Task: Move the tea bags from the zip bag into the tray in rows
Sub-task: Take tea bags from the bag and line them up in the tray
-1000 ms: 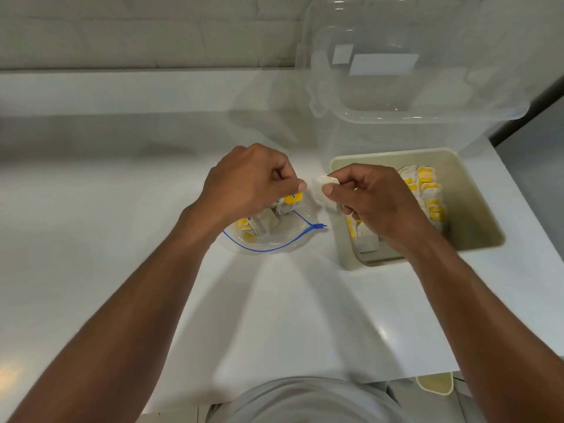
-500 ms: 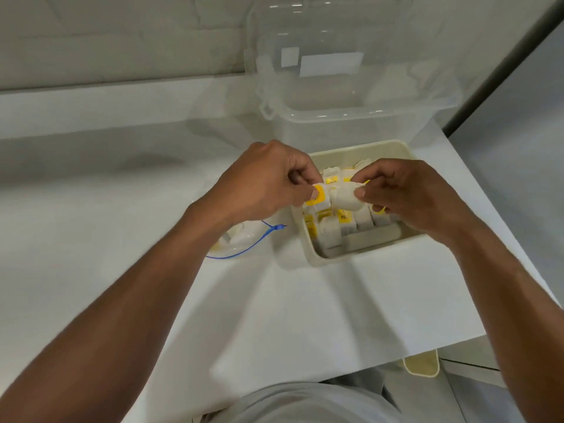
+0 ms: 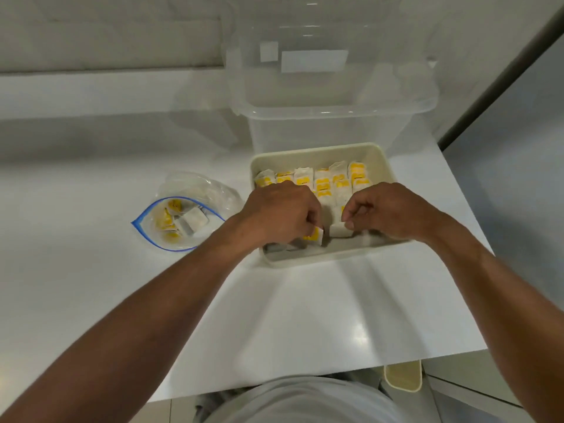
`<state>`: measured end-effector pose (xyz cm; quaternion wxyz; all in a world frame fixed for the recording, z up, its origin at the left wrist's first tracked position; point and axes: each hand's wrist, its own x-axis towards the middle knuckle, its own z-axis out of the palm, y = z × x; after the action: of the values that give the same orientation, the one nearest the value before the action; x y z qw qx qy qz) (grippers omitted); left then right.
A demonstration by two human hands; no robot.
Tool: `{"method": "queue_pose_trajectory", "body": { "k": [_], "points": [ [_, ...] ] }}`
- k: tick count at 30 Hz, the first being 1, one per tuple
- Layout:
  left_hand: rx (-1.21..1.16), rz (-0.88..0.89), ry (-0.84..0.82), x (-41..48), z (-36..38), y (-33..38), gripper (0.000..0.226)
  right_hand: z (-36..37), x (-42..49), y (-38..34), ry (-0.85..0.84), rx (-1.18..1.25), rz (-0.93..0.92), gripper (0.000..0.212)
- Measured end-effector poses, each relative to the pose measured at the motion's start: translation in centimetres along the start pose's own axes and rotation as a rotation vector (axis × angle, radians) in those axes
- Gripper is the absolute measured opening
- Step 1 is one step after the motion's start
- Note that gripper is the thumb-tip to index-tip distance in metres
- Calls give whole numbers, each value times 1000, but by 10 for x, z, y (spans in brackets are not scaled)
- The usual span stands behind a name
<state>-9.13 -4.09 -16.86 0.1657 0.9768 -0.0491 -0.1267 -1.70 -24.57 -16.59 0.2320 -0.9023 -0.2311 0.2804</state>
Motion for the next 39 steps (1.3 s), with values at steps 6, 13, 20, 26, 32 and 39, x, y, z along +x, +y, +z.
{"method": "queue_pose_trajectory", "body": {
  "k": [6,13,20,26,32,39],
  "points": [
    [-41,-70,-114,27,14,2,8,3,22,10,-129,-89,-33,10],
    [59,-140,-104,53,30,-3,11,16,49,12,-27,-265,26,9],
    [65,-134,-96,59,30,-7,11,18,54,12,-2,-334,-11,3],
    [72,-111,-125,61,31,-4,14,17,55,13,-18,-323,-7,7],
    [61,-105,-113,62,31,-7,15,16,54,15,-17,-240,-1,14],
    [56,-108,-106,62,32,-10,16,21,54,16,-30,-233,8,20]
  ]
}}
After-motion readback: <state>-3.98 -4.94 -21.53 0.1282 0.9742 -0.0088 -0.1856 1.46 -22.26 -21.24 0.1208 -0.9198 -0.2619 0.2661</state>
